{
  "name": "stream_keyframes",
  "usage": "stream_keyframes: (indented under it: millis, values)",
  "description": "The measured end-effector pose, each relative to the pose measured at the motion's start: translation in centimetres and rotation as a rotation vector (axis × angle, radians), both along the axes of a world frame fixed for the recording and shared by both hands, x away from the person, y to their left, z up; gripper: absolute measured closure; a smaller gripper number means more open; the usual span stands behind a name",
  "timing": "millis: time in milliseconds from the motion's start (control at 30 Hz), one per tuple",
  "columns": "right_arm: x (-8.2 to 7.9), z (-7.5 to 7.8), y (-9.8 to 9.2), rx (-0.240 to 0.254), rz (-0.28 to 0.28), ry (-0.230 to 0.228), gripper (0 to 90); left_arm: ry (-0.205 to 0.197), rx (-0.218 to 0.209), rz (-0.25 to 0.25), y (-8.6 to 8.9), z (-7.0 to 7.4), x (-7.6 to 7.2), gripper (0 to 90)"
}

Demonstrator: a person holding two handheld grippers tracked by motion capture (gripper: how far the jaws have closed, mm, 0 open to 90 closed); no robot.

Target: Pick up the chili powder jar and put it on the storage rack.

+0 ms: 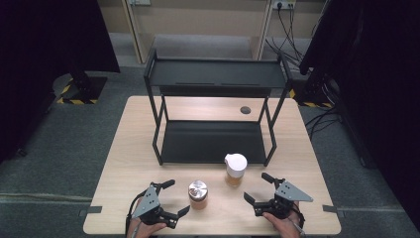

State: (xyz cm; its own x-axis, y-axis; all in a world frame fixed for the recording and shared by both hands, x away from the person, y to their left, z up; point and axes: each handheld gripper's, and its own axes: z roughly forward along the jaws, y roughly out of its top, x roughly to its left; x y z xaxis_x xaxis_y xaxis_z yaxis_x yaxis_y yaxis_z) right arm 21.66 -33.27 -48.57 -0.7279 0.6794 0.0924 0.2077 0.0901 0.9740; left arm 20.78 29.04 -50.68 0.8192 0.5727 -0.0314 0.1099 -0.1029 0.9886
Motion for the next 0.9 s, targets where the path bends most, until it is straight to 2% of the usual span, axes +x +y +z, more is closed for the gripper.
stream_keyframes:
  millis: [900]
  values:
    - [0.07, -0.14, -0.12, 0.015, 0.003, 0.008, 0.4, -0.003, 0.0, 0.002, -0.08, 0.02, -0.08, 0.4]
